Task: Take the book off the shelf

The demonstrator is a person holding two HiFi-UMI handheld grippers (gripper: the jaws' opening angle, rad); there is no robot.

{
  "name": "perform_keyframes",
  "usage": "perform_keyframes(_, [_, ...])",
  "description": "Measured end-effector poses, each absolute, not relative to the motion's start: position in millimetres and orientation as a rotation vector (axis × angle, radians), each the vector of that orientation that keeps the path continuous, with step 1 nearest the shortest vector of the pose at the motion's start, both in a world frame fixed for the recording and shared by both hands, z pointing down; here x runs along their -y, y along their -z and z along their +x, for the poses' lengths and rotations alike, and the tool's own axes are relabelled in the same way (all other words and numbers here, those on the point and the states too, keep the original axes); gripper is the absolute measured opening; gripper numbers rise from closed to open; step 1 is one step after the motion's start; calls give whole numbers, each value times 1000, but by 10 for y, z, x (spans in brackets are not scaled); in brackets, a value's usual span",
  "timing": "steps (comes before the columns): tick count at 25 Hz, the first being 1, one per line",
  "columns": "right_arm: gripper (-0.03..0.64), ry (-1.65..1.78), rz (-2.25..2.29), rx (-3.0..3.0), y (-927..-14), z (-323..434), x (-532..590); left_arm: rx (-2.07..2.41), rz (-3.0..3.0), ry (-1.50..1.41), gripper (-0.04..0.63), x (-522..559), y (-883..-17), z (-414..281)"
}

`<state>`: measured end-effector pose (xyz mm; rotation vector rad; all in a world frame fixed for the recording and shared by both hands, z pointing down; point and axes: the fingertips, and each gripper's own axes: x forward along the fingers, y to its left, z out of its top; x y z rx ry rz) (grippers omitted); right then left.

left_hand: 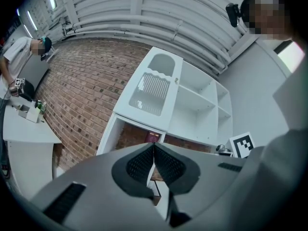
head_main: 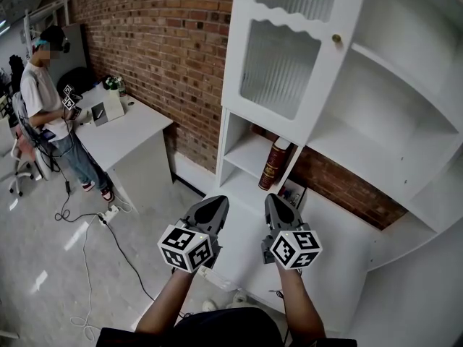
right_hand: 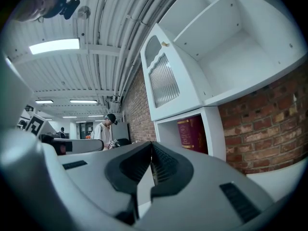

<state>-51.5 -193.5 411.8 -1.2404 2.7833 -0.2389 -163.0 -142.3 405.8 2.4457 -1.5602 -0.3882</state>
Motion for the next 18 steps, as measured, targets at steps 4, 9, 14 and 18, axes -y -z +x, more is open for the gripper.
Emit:
perform_keyframes(4, [18, 255, -1249, -2773, -4138, -387, 2036, 1550, 2460, 370, 17, 1484, -4068, -1496])
perform_keyframes(9, [18, 259, -1242, -2769, -4145, -284, 2173, 1526, 2480, 346, 17, 1636, -4082, -1350])
perform_keyframes(14, [18, 264, -1263, -2757, -4178, -111, 2336, 1552, 2491, 339, 17, 1830, -4074, -1205])
perform_keyframes(18, [18, 264, -1296, -2752, -4201, 58, 2464, 1569, 2491, 336, 17, 1982, -4076, -1118])
